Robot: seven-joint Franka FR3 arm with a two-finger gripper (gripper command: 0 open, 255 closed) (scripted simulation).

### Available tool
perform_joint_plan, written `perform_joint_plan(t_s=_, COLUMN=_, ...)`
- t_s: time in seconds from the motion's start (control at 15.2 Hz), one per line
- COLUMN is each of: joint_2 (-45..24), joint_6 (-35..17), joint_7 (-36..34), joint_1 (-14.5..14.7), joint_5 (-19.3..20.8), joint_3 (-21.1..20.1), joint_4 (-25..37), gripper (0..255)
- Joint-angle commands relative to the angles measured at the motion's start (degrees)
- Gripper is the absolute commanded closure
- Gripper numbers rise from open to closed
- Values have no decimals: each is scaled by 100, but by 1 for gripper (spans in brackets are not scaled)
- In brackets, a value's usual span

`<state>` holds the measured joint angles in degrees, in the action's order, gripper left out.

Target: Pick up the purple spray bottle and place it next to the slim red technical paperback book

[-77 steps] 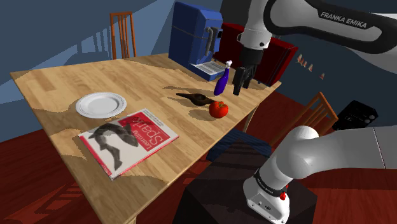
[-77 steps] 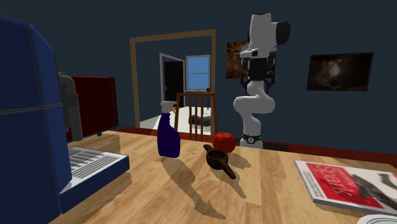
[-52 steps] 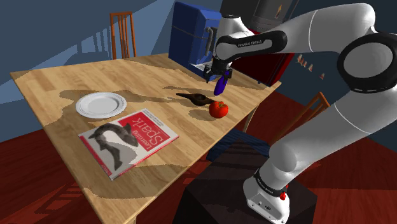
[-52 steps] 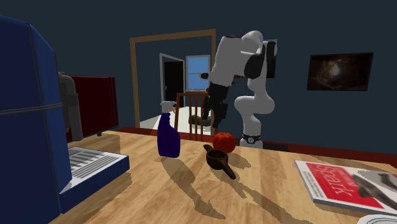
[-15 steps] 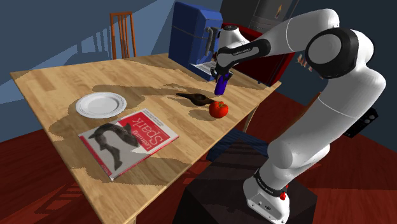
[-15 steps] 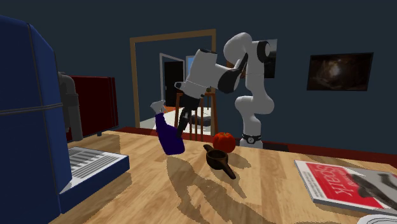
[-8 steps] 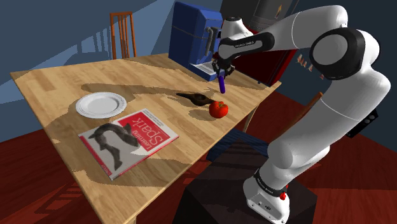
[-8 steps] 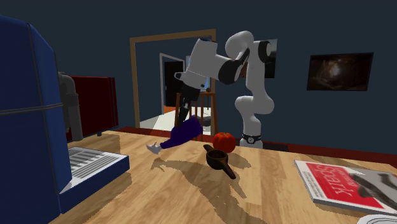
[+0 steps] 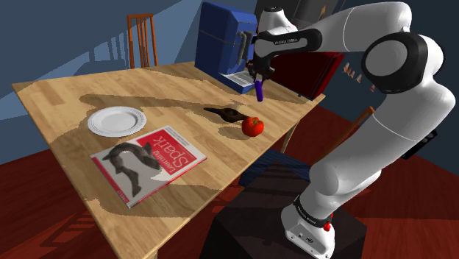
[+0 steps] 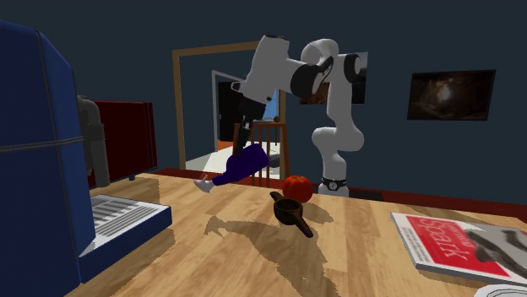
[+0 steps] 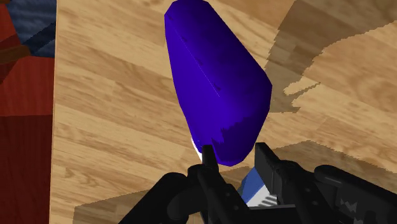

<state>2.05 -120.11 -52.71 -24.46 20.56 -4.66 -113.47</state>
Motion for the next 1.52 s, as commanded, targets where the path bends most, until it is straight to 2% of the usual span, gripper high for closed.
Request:
perform_joint_plan(t_s=0.0, joint_2=30, joint_6=150, joint_7=63, joint_1=2, joint_5=-34, joint_3=0, joint_4=130, gripper=255)
perform_joint_plan(t_s=1.45, joint_2=17, joint_6=1753, joint_7=563, joint_1=44, joint_5=-230, joint_3=-44, joint_4=1811, gripper=255)
